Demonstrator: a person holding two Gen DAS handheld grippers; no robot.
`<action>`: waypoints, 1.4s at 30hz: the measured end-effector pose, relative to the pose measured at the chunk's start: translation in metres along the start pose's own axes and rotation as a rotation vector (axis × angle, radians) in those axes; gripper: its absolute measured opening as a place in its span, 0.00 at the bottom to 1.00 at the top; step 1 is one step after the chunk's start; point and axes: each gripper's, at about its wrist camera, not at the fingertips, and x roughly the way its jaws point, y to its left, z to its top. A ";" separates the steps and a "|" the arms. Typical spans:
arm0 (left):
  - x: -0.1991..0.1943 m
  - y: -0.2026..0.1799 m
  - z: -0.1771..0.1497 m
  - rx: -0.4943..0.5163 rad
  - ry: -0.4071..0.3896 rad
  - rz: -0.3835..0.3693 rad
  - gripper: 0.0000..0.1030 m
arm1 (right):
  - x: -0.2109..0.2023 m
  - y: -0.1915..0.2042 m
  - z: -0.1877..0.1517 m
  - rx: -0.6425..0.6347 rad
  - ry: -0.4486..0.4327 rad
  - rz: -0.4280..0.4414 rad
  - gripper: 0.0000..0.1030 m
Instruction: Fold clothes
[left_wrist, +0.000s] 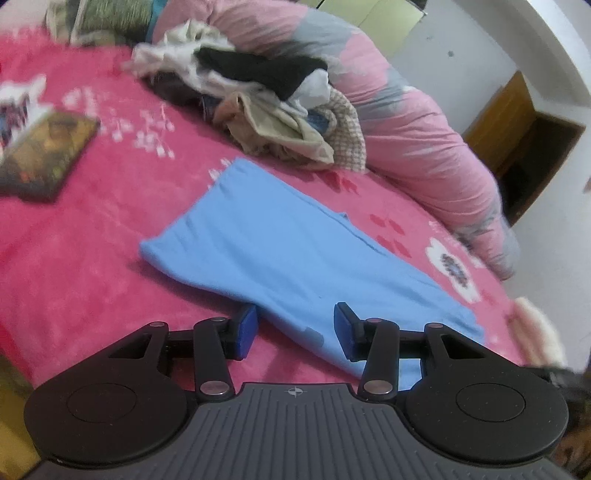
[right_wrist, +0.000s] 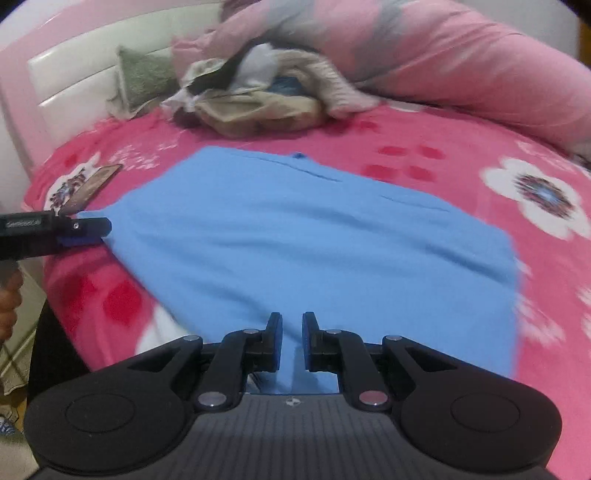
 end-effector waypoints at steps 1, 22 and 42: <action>-0.003 -0.003 -0.001 0.037 -0.020 0.036 0.43 | 0.011 0.002 -0.001 -0.010 0.027 0.008 0.11; 0.046 -0.073 -0.038 0.471 0.163 -0.145 0.44 | -0.026 -0.082 -0.024 0.030 0.195 -0.105 0.12; 0.055 -0.136 -0.063 0.679 0.246 -0.354 0.44 | -0.080 -0.135 -0.036 0.223 -0.031 -0.261 0.29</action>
